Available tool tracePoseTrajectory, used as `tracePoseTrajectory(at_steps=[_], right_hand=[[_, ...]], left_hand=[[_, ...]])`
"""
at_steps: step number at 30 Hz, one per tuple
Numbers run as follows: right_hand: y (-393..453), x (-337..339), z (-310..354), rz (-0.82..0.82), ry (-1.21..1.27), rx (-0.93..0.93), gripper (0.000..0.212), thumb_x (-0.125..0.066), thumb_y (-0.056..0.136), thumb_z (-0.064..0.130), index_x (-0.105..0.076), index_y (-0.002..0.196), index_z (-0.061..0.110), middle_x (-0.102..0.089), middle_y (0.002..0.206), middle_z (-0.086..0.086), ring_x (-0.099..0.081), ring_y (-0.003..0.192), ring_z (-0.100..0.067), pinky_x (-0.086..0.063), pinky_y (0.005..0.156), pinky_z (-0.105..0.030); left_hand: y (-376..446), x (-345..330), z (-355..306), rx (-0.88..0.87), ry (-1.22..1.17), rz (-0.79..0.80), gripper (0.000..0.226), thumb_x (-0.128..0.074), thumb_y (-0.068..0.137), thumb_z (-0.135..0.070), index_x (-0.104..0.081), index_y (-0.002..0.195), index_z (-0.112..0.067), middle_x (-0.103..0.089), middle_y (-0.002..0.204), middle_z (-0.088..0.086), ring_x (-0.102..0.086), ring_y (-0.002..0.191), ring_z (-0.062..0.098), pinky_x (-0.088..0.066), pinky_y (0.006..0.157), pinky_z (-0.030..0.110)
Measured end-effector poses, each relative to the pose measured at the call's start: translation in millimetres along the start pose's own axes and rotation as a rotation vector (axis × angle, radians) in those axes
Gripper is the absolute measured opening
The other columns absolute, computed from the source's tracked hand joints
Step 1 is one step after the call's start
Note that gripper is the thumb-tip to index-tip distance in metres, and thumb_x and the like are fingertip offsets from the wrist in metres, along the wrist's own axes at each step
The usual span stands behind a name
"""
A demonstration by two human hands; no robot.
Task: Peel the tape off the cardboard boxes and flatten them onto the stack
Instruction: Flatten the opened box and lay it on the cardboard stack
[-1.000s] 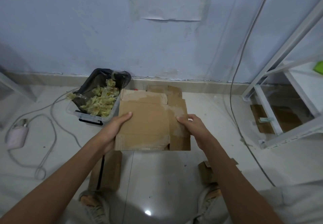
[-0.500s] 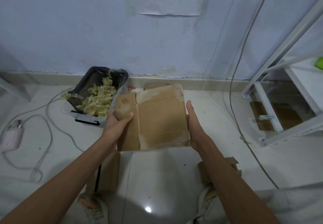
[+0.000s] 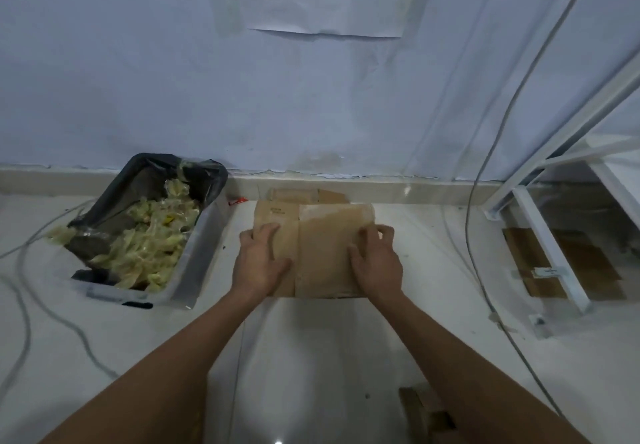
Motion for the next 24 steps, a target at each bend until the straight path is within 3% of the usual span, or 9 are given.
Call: tracePoseTrajectory(at_steps=[3,6,12,17,24], right_hand=[[41.4,-33.7,7.4,0.090,-0.009,0.128,0.054,-0.053,0.101,0.056,-0.042,0.149,0.033,-0.014,0.167,-0.009,-0.051,0.133,-0.036,-0.056,0.087,-0.048],[72.0,-68.8,-0.5,0.182,-0.047,0.146,0.065,-0.053,0.100,0.061,-0.034,0.158,0.040,0.003,0.172,-0.009,-0.033,0.150,-0.038,-0.054,0.099,-0.053],[99.7,-122.9,-31.7,0.295,-0.069,0.136,0.072,-0.062,0.100,0.047,-0.028,0.163,0.037,0.014,0.173,-0.010,-0.028,0.153,-0.039,-0.052,0.104,-0.051],[127.9,-142.7,-42.0,0.348,-0.103,0.086,0.068,-0.061,0.100,0.040,-0.031,0.161,0.040,0.012,0.174,-0.005,-0.030,0.151,-0.034,-0.050,0.106,-0.048],[132.8,-147.6,-51.9,0.402,-0.233,0.093,0.065,-0.051,0.102,0.055,-0.028,0.162,0.046,-0.005,0.175,-0.004,-0.027,0.154,-0.032,-0.043,0.111,-0.051]], left_hand=[[42.6,-11.6,7.0,-0.044,0.074,-0.030,0.083,-0.081,0.083,-0.045,-0.034,0.152,-0.041,-0.019,0.161,0.015,-0.041,0.139,0.040,-0.046,0.109,0.047],[81.1,-29.7,23.1,-0.081,0.120,0.008,0.087,-0.078,0.082,-0.056,-0.032,0.154,-0.040,-0.009,0.165,0.022,-0.033,0.145,0.045,-0.043,0.112,0.049],[117.5,-73.7,60.2,-0.082,0.149,0.093,0.089,-0.077,0.085,-0.055,-0.031,0.158,-0.037,0.003,0.169,0.019,-0.018,0.154,0.042,-0.037,0.116,0.047],[147.7,-88.9,66.5,-0.045,0.201,0.119,0.088,-0.073,0.087,-0.057,-0.026,0.160,-0.040,0.012,0.171,0.016,-0.019,0.155,0.041,-0.036,0.117,0.046],[161.2,-97.7,75.9,-0.067,0.435,0.208,0.086,-0.051,0.090,-0.076,-0.014,0.161,-0.045,0.008,0.171,0.016,-0.016,0.156,0.039,-0.025,0.124,0.052]])
Point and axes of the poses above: each hand's wrist, its own y-axis towards the middle knuckle, its own x-axis out of the back of the hand, z = x × y, the point moved 9 cm from there along y, towards the middle knuckle
